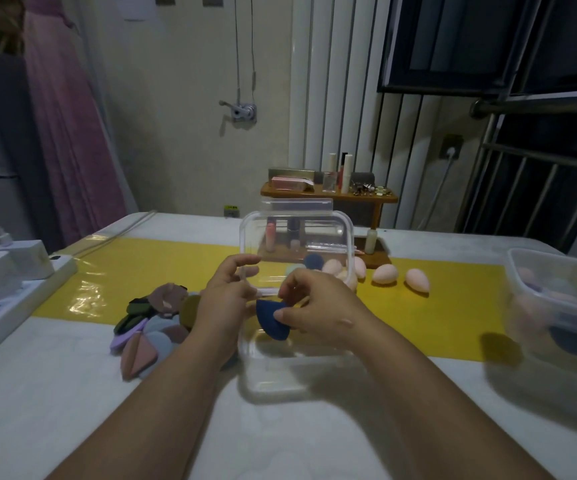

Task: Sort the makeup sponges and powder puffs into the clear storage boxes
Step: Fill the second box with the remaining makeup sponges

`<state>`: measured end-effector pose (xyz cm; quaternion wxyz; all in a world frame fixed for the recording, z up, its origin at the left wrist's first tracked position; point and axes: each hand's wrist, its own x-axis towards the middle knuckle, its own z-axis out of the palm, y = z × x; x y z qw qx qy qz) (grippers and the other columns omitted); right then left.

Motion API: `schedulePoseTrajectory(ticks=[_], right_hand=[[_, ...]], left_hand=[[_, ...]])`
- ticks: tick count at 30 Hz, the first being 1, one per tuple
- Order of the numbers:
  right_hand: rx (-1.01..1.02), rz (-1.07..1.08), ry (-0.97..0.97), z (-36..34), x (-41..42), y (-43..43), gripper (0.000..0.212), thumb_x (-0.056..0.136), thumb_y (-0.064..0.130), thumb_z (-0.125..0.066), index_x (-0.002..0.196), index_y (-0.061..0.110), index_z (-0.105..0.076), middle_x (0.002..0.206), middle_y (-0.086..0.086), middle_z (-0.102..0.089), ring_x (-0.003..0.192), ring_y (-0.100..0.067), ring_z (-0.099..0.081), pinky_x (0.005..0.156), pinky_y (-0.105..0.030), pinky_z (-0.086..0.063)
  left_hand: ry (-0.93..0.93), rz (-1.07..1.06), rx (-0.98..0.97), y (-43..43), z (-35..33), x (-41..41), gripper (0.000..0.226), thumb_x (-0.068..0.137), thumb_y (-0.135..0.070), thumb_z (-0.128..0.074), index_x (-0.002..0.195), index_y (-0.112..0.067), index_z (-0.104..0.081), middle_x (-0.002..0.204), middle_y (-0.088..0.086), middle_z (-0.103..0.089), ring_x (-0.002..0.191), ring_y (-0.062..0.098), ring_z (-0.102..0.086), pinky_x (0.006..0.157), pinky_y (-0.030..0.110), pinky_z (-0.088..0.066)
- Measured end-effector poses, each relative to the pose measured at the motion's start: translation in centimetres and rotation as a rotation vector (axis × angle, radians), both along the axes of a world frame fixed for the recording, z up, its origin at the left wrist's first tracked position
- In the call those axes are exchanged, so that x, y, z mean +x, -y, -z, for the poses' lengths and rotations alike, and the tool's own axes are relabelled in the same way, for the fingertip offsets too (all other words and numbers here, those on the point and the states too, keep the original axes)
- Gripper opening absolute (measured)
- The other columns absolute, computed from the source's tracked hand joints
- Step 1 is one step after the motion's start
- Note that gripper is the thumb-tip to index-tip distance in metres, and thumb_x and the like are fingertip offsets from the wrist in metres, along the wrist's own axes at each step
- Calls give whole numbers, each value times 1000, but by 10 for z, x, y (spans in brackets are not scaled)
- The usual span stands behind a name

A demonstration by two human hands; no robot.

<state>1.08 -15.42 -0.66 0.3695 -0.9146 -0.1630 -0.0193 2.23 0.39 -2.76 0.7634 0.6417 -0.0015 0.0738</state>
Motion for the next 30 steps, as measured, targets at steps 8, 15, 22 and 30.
schedulePoseTrajectory(ticks=[8, 15, 22, 30], right_hand=[[-93, -40, 8, 0, -2, -4, 18, 83, 30, -77, 87, 30, -59, 93, 15, -65, 84, -8, -62, 74, -27, -53], [-171, -80, 11, 0, -3, -10, 13, 87, 24, -71, 89, 24, -58, 96, 7, -65, 87, -15, -61, 72, -30, -49], [-216, -94, 24, 1, -3, -11, 8, 89, 22, -69, 96, 26, -69, 99, 12, -66, 84, -8, -57, 65, -18, -42], [-229, -144, -115, -2, -4, -6, 22, 90, 21, -69, 110, 29, -67, 104, 5, -71, 87, -13, -65, 76, -25, -56]], left_hand=[[20, -35, 10, -1, 2, -1, 50, 86, 15, -31, 110, -16, -62, 115, 15, -59, 96, 24, -58, 54, 21, -49], [39, -47, -19, -1, 9, 3, 49, 82, 13, -30, 103, -17, -64, 110, 15, -59, 99, 26, -57, 66, 27, -52], [35, -50, -51, -2, 14, 7, 49, 78, 9, -31, 97, -20, -66, 107, 15, -59, 100, 32, -57, 70, 34, -49], [44, -61, -35, -2, 13, 7, 49, 77, 9, -32, 95, -22, -66, 110, 17, -60, 103, 33, -57, 71, 35, -49]])
